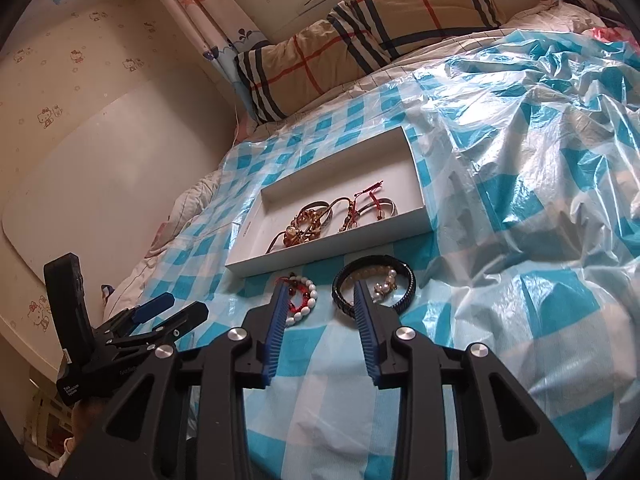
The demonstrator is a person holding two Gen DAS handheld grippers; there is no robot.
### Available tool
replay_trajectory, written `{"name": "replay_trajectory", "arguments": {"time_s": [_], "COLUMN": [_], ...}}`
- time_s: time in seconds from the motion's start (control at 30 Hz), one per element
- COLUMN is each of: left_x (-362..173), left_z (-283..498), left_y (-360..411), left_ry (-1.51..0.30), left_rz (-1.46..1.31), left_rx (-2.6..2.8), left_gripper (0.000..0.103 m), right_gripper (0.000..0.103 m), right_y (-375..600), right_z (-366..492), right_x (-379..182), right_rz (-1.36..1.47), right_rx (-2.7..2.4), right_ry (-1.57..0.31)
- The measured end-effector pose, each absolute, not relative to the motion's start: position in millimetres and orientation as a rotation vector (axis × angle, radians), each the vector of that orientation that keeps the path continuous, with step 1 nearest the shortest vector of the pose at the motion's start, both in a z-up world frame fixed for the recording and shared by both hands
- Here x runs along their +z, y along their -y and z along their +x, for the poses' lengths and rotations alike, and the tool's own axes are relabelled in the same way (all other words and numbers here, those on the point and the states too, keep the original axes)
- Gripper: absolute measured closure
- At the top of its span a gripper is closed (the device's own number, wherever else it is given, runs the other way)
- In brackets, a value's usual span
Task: Organize jewelry
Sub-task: 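Move both open tools back over the bracelets left on the sheet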
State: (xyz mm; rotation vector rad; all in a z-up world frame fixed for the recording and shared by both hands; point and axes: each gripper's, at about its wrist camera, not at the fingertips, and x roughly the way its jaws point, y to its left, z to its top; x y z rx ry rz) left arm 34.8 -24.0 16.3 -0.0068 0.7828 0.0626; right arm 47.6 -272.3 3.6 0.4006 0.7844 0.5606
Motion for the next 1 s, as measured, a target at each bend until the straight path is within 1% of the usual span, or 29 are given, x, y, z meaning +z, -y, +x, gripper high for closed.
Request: {"name": "replay_trajectory", "arguments": {"time_s": [0.2,0.3,0.4,0.5,0.6,0.63,0.7,0.83,1.0], "left_x": [28.6,35.3,39.7,42.0,44.5,45.0,44.1,32.6,16.3], "left_z": [17.3,9.2,3.0,-2.1,-7.2,-8.6,-10.4,-9.6,1.7], "left_y": [31.8,35.1,35.4,35.4,36.4,35.8,32.1,18.7,7.3], "left_ry": [-0.766,-0.756,-0.753,-0.757,-0.755,-0.757,-0.763,-0.794,-0.831], "left_rz": [0.014,0.023,0.020,0.014,0.020,0.019,0.007,-0.020,-0.048], "left_rx": [0.064,0.061,0.062,0.061,0.055,0.051,0.051,0.066,0.069], "left_gripper": [0.008,0.008,0.008,0.008,0.008,0.008,0.008,0.008,0.008], "right_gripper": [0.063,0.059,0.059,0.055,0.054,0.051,0.048,0.046,0.046], "right_y": [271.3,270.7,272.1,273.9,274.8,274.3,272.9,269.3,265.2], "right_z": [28.6,20.1,13.6,8.0,4.2,3.5,3.2,7.4,23.8], "right_x": [8.1,13.9,18.9,21.1,21.8,21.8,21.3,17.1,4.0], "right_rz": [0.405,0.386,0.376,0.372,0.361,0.352,0.332,0.299,0.275], "right_rx": [0.562,0.560,0.557,0.550,0.549,0.548,0.543,0.537,0.521], "right_ry": [-0.789,-0.778,-0.771,-0.771,-0.778,-0.784,-0.793,-0.808,-0.835]}}
